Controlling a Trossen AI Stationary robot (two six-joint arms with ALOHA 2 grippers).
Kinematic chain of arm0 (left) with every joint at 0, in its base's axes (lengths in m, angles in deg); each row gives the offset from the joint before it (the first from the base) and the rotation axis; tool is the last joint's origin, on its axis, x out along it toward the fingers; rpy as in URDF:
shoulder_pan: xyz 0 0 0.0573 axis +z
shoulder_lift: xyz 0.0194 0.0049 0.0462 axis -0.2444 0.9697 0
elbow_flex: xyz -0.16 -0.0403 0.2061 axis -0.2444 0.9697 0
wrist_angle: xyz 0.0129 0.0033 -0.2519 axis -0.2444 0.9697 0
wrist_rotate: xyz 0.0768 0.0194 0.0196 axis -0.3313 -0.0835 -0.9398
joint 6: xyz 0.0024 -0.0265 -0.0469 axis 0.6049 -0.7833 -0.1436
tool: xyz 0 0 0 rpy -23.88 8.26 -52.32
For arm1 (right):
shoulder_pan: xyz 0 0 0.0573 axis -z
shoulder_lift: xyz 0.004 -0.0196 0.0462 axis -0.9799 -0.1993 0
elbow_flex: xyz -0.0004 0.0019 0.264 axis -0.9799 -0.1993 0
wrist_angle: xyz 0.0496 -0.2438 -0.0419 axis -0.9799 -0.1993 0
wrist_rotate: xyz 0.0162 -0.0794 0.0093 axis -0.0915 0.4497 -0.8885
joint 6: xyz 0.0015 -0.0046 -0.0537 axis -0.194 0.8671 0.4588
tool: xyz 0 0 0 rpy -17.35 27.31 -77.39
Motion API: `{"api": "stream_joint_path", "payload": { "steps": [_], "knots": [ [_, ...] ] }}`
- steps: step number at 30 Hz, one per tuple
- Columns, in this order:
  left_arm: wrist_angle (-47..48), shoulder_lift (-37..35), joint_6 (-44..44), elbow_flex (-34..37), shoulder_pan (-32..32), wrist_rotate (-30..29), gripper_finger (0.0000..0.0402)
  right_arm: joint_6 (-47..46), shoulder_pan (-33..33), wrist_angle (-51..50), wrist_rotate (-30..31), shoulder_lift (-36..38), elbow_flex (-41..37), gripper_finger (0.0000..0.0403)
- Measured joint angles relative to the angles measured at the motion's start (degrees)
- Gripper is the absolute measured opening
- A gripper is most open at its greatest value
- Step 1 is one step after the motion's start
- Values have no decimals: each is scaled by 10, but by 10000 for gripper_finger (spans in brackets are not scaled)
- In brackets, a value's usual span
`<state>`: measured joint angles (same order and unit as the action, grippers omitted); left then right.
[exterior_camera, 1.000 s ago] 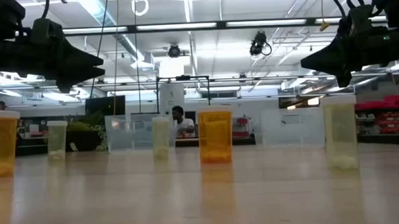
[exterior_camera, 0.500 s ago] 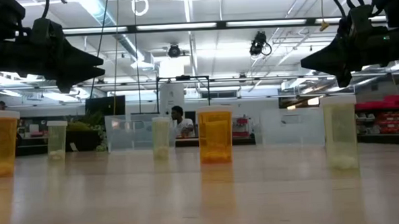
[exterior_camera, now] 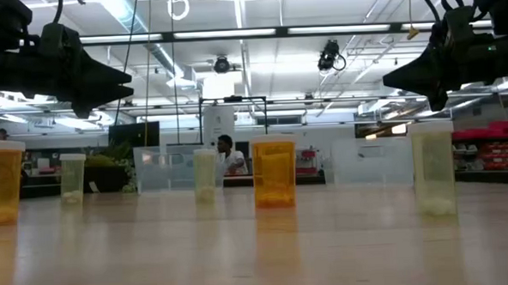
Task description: Pick and place medicine bottles into bin by pill shape (circle, oval)
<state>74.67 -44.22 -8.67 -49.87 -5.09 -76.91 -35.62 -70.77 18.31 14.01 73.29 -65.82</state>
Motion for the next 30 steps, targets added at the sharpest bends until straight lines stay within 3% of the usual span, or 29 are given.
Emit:
{"api": "stream_joint_path", "payload": {
  "steps": [24, 30],
  "knots": [
    [0, 0, -7, 0, 0, 0, 198, 0, 0, 0, 0, 0, 0, 39],
    [20, 0, -243, 0, -4, 87, 193, 0, 0, 0, 0, 0, 0, 39]
  ]
}}
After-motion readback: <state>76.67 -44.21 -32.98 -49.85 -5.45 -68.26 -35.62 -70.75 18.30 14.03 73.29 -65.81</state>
